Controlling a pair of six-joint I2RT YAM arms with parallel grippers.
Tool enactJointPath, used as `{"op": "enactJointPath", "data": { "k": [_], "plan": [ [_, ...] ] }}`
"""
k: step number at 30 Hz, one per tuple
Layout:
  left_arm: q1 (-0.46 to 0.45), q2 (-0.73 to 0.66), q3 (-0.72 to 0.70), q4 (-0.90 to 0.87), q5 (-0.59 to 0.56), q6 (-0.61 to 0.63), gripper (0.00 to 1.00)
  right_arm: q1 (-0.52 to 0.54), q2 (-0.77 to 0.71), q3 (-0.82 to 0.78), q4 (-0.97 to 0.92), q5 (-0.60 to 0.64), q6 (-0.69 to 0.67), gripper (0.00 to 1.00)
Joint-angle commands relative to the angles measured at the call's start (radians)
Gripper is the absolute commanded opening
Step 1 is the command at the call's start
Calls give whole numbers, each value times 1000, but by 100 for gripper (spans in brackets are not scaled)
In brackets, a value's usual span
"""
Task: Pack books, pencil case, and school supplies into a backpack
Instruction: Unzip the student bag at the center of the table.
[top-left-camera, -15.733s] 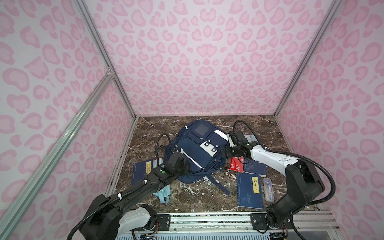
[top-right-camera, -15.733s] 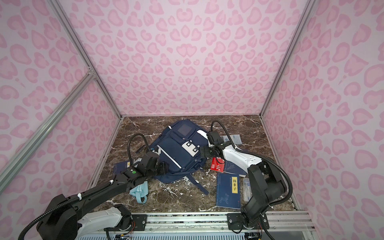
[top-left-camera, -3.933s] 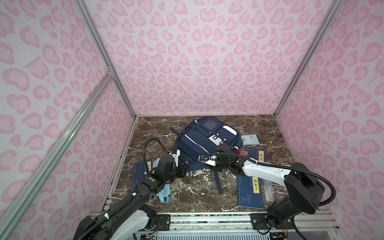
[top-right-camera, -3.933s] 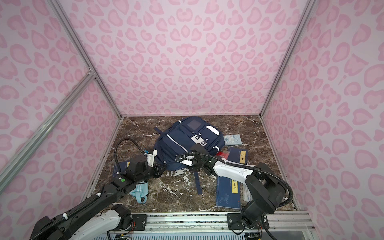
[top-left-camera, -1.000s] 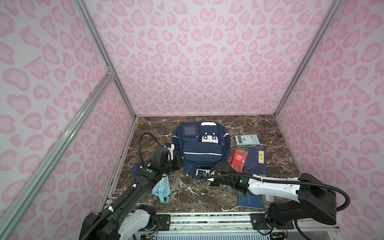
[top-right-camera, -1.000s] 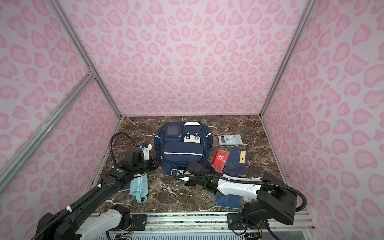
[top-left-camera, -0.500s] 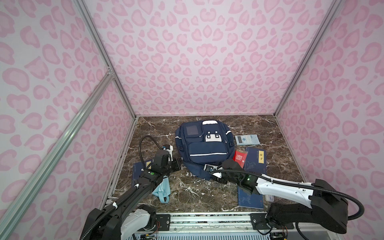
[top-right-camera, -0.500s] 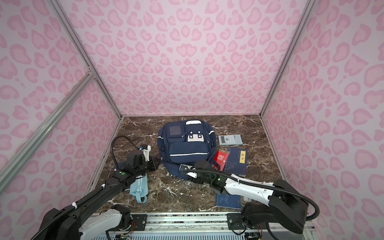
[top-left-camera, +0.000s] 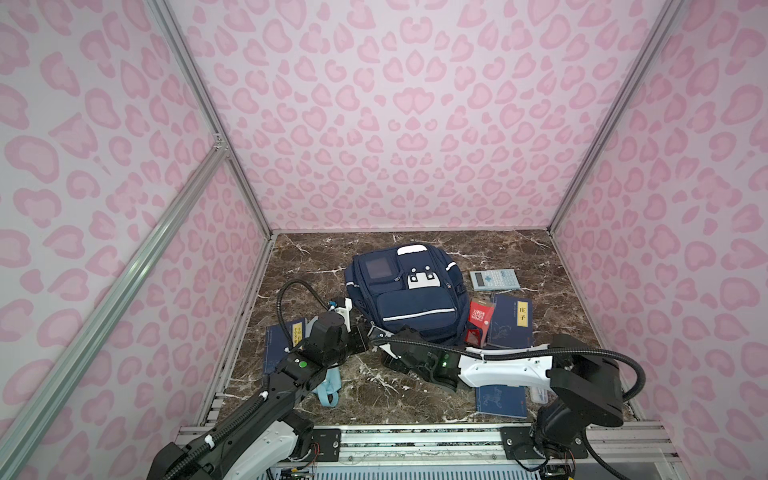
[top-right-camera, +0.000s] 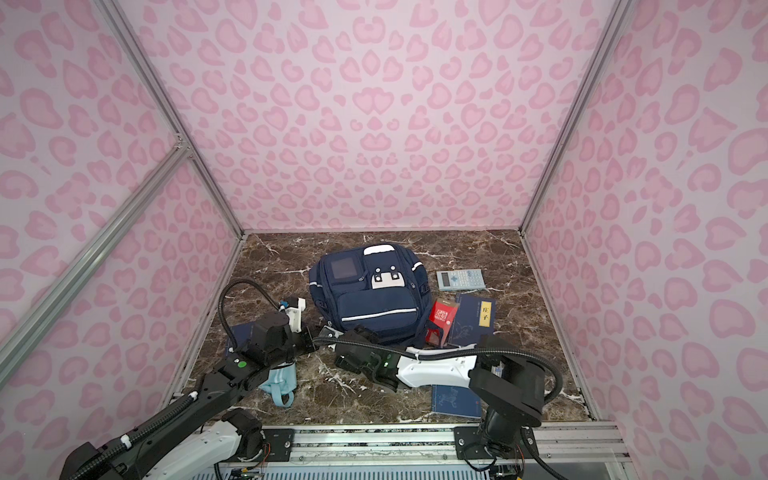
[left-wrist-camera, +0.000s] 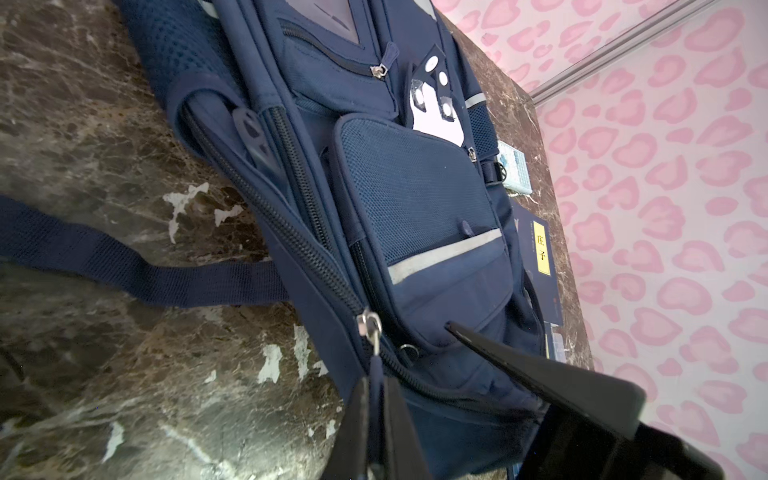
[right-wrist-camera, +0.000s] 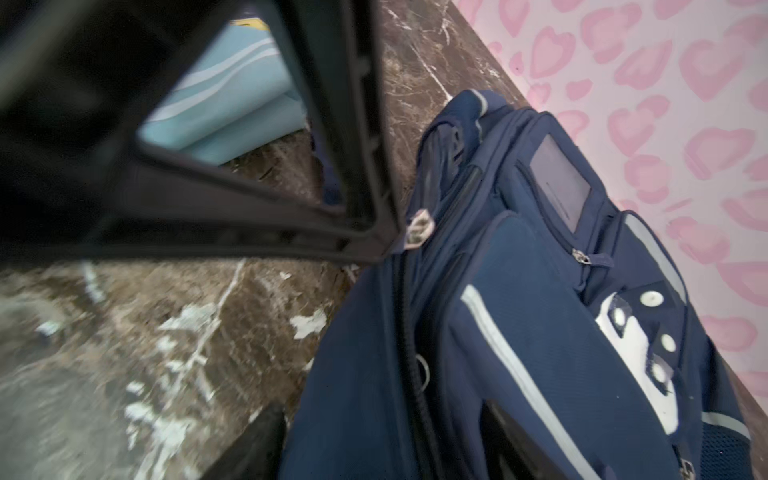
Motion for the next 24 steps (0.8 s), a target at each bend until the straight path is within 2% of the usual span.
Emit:
{"op": "enactJointPath", "data": {
  "k": [1,4,5,9,12,13,16,18,21,24],
  "plan": [
    [3,-3,0,43,-13,-8,3,5,43,18,51,133,29,34],
    [75,3,32,10,-20,34,3,12,40,-34,72,81,-24,3],
    [107,8,45,4,-17,52,3,12,33,-52,73,50,-51,0],
    [147,57,120,-85,-208,157,3,10,-38,-115,61,-39,-182,0],
    [223,140,123,-5,-124,155,3,6,-117,-183,78,-126,-284,0],
    [233,170,131,12,-127,159,3,3,-147,-210,93,-144,-309,0],
    [250,232,155,29,-84,163,3,-32,-205,-258,107,-180,-313,0],
    [237,215,135,63,-48,156,3,-50,-224,-257,80,-186,-302,0],
    [258,213,136,5,-161,190,3,-67,-261,-295,86,-171,-307,0],
    [319,280,125,49,-158,202,3,-98,-311,-352,117,-211,-318,0]
  ]
}}
